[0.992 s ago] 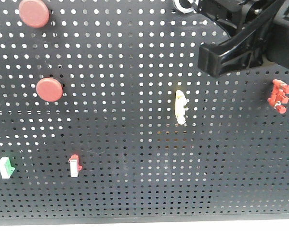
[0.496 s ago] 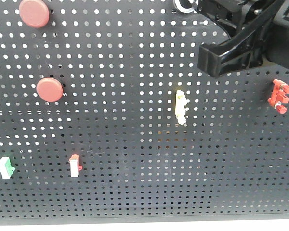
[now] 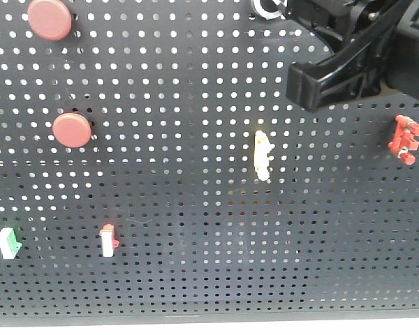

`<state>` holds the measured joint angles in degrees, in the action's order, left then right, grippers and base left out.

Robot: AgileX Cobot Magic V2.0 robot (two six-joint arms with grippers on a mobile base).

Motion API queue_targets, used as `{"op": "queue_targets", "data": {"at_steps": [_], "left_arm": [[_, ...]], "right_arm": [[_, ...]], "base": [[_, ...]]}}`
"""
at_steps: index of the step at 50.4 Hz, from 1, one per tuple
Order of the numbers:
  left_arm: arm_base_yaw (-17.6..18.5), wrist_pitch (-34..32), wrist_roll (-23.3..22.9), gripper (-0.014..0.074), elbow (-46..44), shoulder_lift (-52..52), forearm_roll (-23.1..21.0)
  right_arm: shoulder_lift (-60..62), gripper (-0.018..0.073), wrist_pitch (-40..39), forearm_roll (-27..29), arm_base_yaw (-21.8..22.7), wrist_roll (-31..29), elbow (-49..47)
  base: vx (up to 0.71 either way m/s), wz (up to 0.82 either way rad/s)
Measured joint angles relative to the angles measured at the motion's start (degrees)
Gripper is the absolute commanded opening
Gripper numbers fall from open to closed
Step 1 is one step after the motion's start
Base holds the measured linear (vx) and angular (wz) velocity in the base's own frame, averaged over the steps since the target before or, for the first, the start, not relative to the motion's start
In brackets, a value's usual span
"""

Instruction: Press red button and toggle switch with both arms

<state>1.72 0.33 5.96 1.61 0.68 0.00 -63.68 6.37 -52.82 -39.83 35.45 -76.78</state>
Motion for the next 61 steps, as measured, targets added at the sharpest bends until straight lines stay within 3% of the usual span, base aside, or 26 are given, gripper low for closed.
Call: {"op": "queue_targets", "data": {"at_steps": [28,33,38,46,61], "left_arm": [[0.0,0.0,0.0,0.0002,0.0,0.0,0.0],[0.0,0.0,0.0,0.0002,0.0,0.0,0.0],[0.0,0.0,0.0,0.0002,0.0,0.0,0.0],[-0.1,0.0,0.0,0.0002,0.0,0.0,0.0],[-0.1,0.0,0.0,0.0002,0.0,0.0,0.0]], "right_arm": [[0.2,-0.0004,0.3,0.1,0.0,0.0,0.1],[3.3,-0.0004,1.1,5.0,0.8,-1.4,3.7],[8.9,-0.0004,1.1,15.5,5.0,-6.2,11.0],[22.4,-0.0004,-1.2,31.0,18.2,-15.5,29.4],[48.3,-0.0004,-3.7,39.6,38.4,-26.3,57.3]], "base": [[0.0,0.0],[0.0,0.0],[0.0,0.0],[0.0,0.0],[0.0,0.0]]}}
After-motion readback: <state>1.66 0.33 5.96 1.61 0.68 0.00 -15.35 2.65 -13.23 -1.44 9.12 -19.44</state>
